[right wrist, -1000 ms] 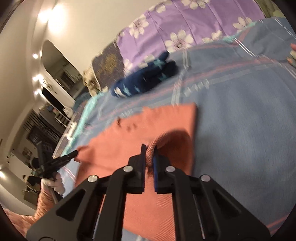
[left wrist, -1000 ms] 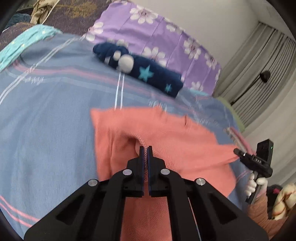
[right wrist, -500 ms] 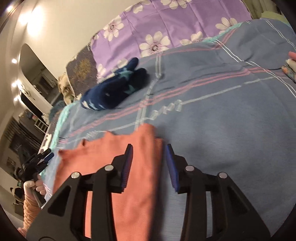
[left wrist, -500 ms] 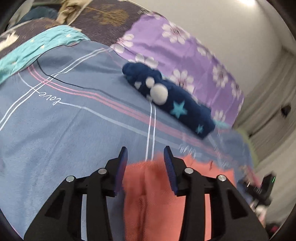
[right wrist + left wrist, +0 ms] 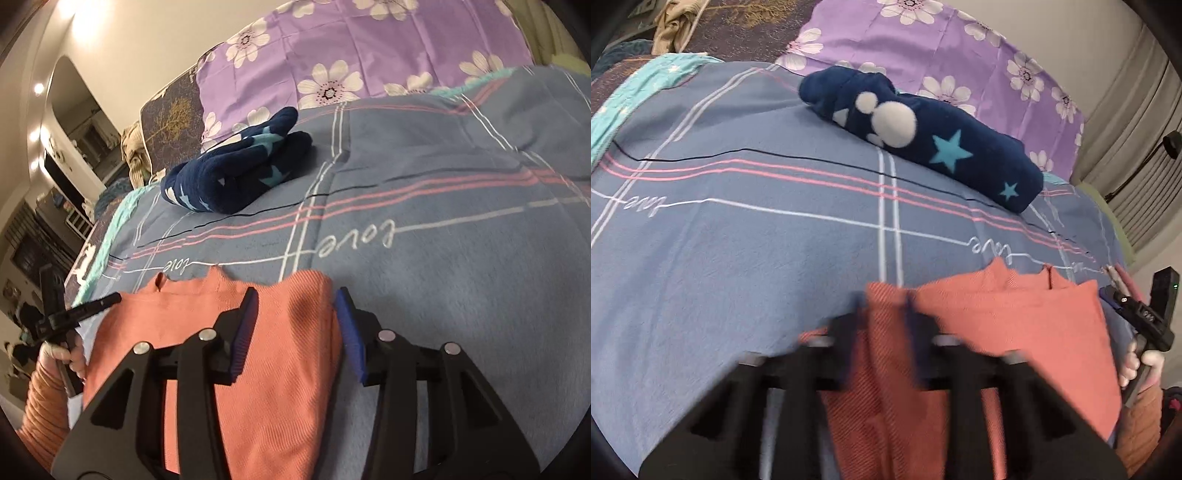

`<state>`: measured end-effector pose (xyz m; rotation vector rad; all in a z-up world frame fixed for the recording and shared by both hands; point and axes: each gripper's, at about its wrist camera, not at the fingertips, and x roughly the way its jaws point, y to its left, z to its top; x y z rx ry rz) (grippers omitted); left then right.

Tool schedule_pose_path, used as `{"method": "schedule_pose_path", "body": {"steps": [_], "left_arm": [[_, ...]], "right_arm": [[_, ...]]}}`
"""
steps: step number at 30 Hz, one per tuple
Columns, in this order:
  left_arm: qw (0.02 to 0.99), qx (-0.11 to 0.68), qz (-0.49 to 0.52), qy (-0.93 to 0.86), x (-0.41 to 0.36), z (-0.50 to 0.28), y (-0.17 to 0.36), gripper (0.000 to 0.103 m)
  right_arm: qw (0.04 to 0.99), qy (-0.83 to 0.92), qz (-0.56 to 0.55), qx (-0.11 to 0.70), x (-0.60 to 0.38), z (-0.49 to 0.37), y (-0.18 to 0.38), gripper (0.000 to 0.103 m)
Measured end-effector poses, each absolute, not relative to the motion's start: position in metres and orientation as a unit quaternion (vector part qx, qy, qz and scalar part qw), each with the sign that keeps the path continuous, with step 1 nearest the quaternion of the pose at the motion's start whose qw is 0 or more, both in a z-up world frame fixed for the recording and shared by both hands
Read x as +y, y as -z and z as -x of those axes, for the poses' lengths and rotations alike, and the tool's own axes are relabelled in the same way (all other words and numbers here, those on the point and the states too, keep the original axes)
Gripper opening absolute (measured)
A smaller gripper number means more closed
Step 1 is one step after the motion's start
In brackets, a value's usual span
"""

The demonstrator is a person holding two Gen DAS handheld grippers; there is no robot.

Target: Fold small clothes

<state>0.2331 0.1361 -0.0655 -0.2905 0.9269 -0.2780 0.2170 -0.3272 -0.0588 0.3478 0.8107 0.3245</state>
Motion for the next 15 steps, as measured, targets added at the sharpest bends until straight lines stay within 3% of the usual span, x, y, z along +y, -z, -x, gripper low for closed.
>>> {"method": "schedule_pose_path", "body": {"steps": [2,3,4,15], "left_arm": [[0.880,0.433,0.133,0.142,0.132,-0.232,0.061,0.004],[0.884,0.426,0.128,0.144,0.129,-0.229,0.056,0.003],[0.890,0.415,0.121,0.148,0.126,-0.225,0.050,0.003],[0.932,0.314,0.091,0.159,0.127,-0.192,-0.019,0.003]], "right_arm": [[0.893,-0.153,-0.151,0.396,-0.322,-0.222,0.060,0.038],[0.893,-0.153,-0.143,0.399,-0.319,-0.224,0.061,0.015],[0.892,-0.155,-0.140,0.400,-0.318,-0.224,0.061,0.005],[0.919,-0.174,-0.170,0.311,-0.330,-0.210,0.007,0.005]]}}
